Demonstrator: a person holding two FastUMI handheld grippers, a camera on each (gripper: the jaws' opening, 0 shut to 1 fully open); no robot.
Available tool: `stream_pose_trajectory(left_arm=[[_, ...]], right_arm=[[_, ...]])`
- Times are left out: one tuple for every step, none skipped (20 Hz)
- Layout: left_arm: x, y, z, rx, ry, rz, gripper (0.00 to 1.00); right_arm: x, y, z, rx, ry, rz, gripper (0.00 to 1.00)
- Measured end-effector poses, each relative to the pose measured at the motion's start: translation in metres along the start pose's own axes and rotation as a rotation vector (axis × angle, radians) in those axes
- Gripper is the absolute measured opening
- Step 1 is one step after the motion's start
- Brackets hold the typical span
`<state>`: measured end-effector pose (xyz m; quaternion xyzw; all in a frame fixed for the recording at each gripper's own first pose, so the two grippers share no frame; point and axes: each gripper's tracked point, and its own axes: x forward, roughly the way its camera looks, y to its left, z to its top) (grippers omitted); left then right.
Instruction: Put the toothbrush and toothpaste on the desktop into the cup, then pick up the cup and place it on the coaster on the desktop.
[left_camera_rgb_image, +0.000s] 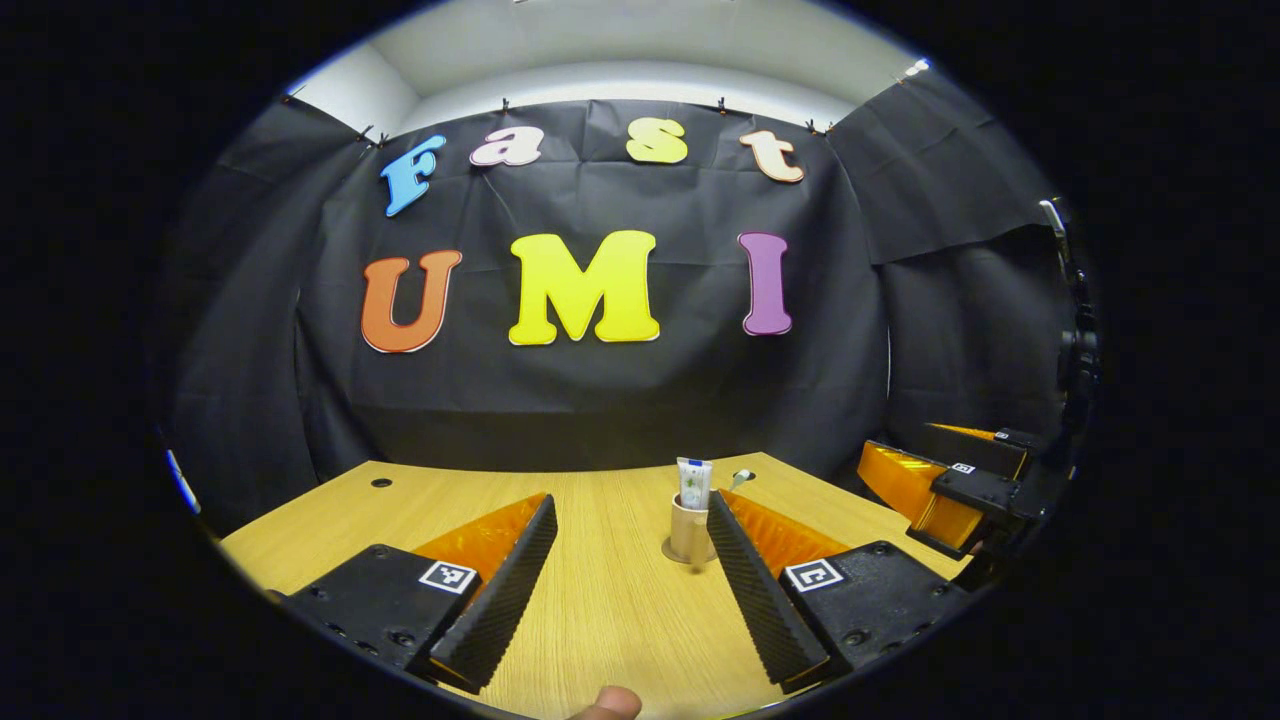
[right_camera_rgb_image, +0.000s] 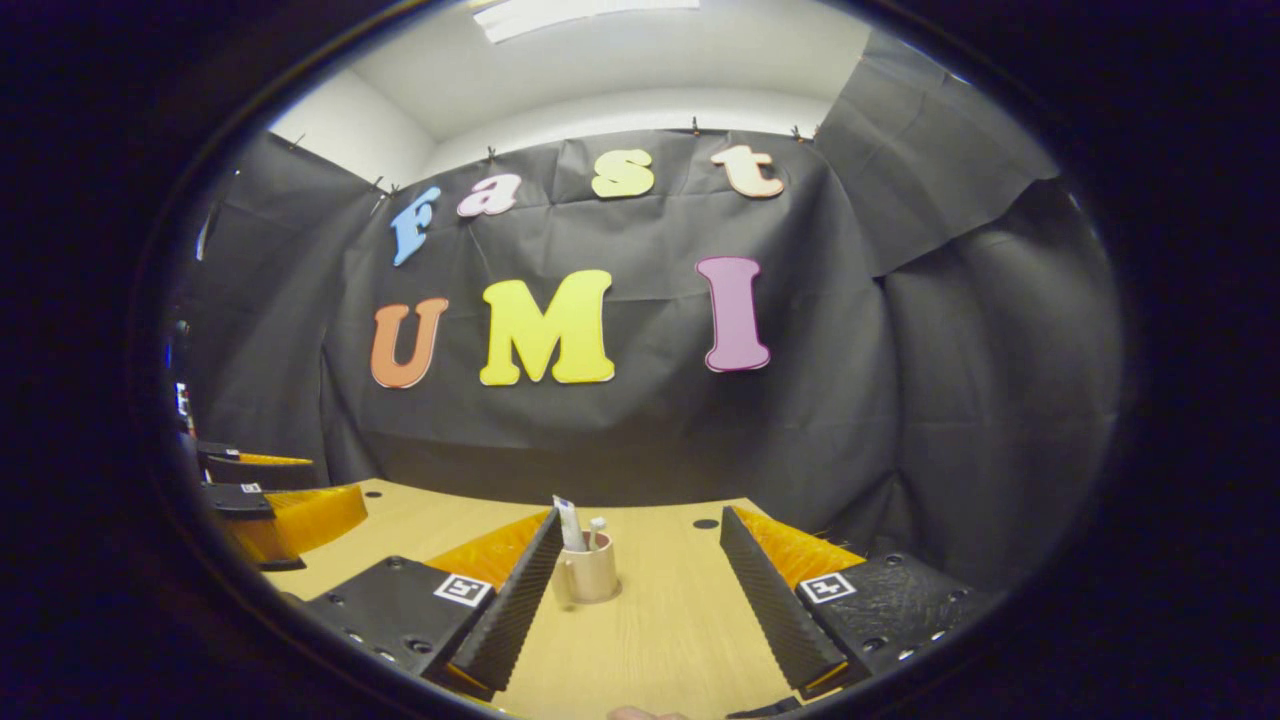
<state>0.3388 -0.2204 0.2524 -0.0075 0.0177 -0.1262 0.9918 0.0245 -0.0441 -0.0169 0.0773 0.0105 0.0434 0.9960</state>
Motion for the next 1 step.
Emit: stream_pose_trajectory(left_arm=[[-0.0019,-0.0006,-0.0048,0.005,0.013,0.009,0.96]], right_arm=[[0.0005,0.0007,-0.0047,-0.006,0.009,0.004,0.95]])
